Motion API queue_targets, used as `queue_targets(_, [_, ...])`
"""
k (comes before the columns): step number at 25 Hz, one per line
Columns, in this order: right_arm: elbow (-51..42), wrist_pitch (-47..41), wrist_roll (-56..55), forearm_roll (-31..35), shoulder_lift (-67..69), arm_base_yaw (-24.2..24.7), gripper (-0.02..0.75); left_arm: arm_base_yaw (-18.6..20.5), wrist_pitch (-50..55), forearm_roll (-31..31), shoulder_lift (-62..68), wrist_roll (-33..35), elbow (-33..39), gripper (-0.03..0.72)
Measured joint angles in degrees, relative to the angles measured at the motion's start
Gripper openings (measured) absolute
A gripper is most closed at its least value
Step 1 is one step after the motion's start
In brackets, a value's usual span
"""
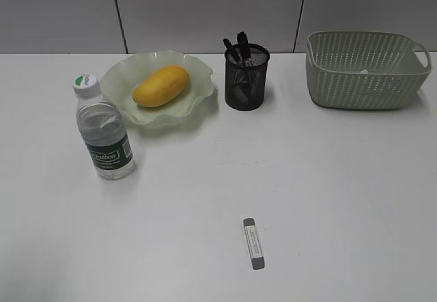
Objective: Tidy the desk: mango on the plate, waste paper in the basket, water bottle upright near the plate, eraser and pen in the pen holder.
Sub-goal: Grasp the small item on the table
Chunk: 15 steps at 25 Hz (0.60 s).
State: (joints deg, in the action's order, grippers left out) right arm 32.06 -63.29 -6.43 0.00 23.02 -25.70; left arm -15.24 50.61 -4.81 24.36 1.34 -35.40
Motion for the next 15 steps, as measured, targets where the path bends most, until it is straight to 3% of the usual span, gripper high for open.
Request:
queue_targets(7, [-1.23,0.32,0.00,-0.64,-19.62,0.00,0.354,-2.58,-9.19,-9.97,21.23,10.17,-6.11,0.277])
queue_targets(10, [-2.33,1.95,0.00,-1.54,-22.19,0.00,0.334,-9.06,-13.57,-10.21,30.25,11.55,-9.86,0.270])
queue_targets(12, [-2.58,2.39,0.00,-1.80,-23.20,0.00,0.328,-15.82,-16.78,-9.84,35.68,10.26,-12.88,0.262])
queue_targets(15, [-2.60,3.12,0.00,-2.14,-23.33,0.00,0.326,-25.68,-19.18,-3.88,45.80,1.12,-17.86,0.256])
